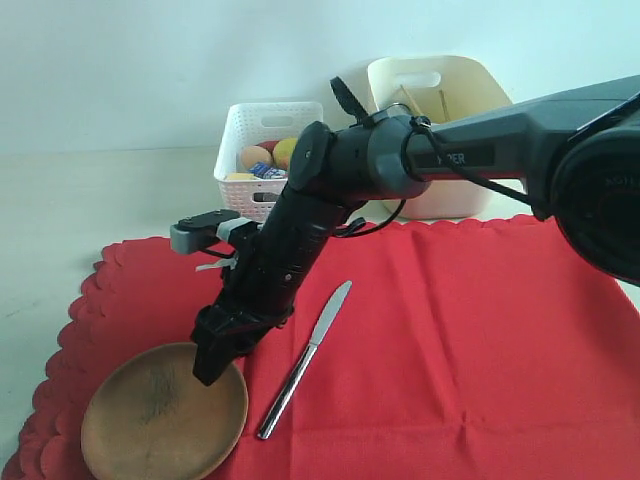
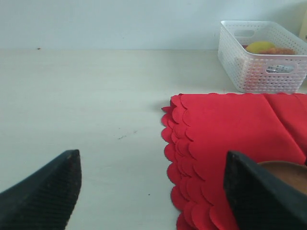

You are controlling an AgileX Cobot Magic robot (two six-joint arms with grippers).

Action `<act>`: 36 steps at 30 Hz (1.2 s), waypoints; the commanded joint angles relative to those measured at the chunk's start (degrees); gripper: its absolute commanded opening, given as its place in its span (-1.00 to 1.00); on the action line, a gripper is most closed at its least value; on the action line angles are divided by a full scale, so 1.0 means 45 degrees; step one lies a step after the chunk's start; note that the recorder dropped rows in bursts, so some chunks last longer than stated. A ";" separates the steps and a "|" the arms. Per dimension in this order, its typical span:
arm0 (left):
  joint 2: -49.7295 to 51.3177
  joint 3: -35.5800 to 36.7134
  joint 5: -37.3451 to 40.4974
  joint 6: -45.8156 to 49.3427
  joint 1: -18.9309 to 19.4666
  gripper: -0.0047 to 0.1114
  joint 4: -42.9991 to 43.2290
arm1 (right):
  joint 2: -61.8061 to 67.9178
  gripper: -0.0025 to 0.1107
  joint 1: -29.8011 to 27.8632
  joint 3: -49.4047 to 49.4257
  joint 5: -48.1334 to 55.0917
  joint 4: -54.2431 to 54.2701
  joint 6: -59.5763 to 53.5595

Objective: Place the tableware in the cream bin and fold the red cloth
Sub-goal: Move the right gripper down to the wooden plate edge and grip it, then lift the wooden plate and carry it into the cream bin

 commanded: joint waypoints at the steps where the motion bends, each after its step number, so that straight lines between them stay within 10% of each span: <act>1: -0.0056 0.0036 -0.0145 -0.0030 -0.0068 0.42 0.0018 | -0.0054 0.06 0.0006 0.0040 0.0934 0.0624 0.0071; 15: -0.0056 0.0036 -0.0145 -0.0030 -0.0068 0.42 0.0018 | 0.0864 -0.07 0.0006 0.0040 0.1535 0.0837 0.0094; 23: -0.0056 0.0036 -0.0145 -0.0030 -0.0068 0.42 0.0018 | 0.0918 -0.96 0.0006 0.0040 0.1240 0.0809 0.0119; 36: -0.0056 0.0036 -0.0145 -0.0030 -0.0068 0.42 0.0018 | -0.0390 -0.96 0.0006 0.0040 0.0765 0.0482 0.0089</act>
